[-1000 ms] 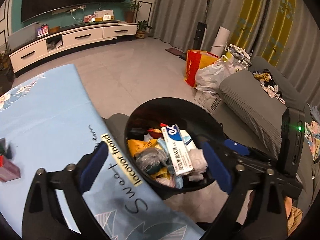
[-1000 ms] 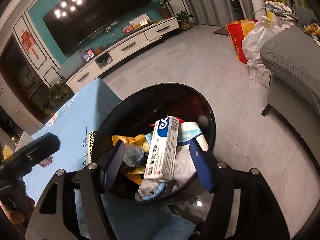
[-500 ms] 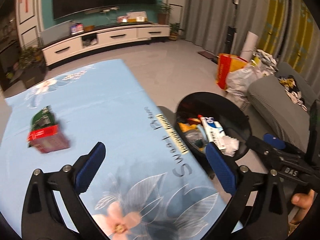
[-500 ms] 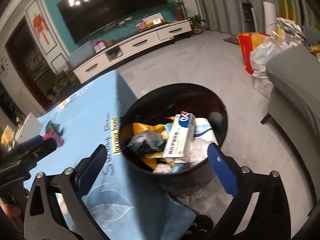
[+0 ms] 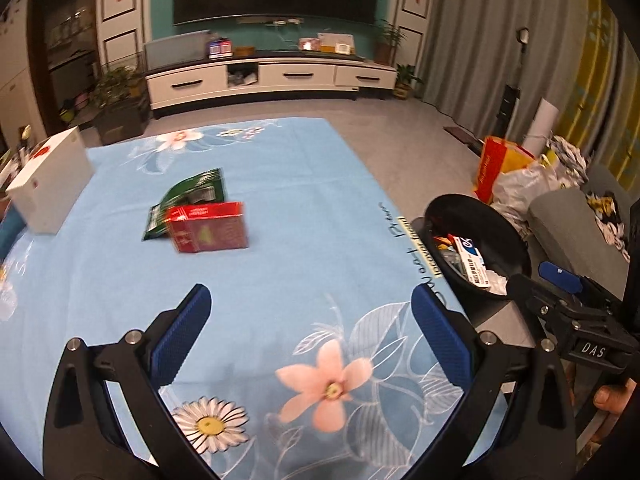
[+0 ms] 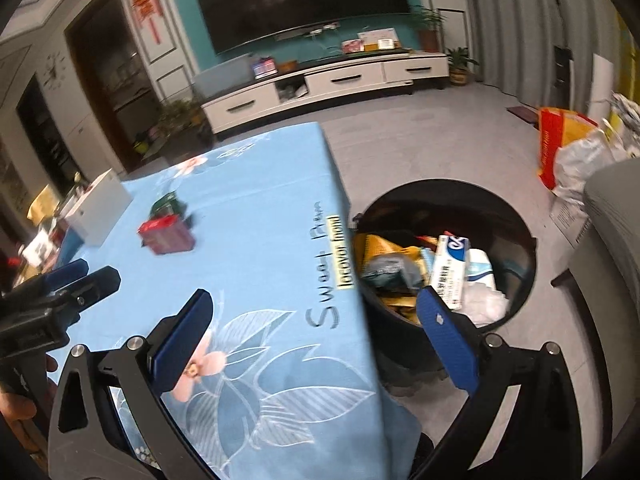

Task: Collect trash
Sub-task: 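Move both open grippers back over the table, then grasp the green snack bag with the left gripper while the right gripper grasps the red cigarette box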

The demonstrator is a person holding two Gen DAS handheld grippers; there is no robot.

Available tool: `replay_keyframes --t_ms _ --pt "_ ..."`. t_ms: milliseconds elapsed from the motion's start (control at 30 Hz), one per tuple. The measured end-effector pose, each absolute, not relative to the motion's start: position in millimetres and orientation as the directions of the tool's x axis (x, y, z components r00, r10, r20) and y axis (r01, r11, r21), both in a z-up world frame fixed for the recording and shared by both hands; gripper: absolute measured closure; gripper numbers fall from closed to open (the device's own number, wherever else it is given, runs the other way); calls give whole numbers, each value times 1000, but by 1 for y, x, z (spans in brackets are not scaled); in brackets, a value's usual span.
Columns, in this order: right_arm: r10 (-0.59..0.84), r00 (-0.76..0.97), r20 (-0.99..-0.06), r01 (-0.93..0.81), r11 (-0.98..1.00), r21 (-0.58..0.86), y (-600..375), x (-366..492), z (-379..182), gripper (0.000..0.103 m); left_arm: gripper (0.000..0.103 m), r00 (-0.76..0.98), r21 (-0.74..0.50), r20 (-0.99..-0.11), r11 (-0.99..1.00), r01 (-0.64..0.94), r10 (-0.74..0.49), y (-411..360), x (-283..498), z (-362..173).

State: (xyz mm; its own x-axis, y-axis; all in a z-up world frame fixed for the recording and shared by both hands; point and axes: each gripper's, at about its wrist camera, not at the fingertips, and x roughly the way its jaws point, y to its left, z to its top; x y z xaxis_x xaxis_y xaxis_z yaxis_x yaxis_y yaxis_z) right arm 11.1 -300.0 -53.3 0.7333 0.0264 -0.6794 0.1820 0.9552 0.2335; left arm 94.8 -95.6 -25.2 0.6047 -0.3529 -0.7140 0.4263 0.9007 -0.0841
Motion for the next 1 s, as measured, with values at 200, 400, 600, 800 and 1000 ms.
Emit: replay_keyframes --t_ms 200,400,600,800,1000 --pt "56 726 -686 131 967 218 -274 17 -49 3 3 625 -93 -712 926 365 -318 -60 94 -25" --pt "88 710 -698 79 976 202 -250 26 -50 3 3 627 -131 -716 940 314 -309 -29 97 -33" --pt "128 683 -719 26 980 199 -227 39 -58 3 3 610 -193 -735 953 232 -298 10 106 -50" --pt "171 652 -738 -28 979 203 -206 59 -72 3 3 584 -248 -763 960 133 -278 51 118 -75" --pt "230 628 -743 -86 970 228 -189 84 -90 3 3 553 -280 -787 957 74 -273 72 132 -97"
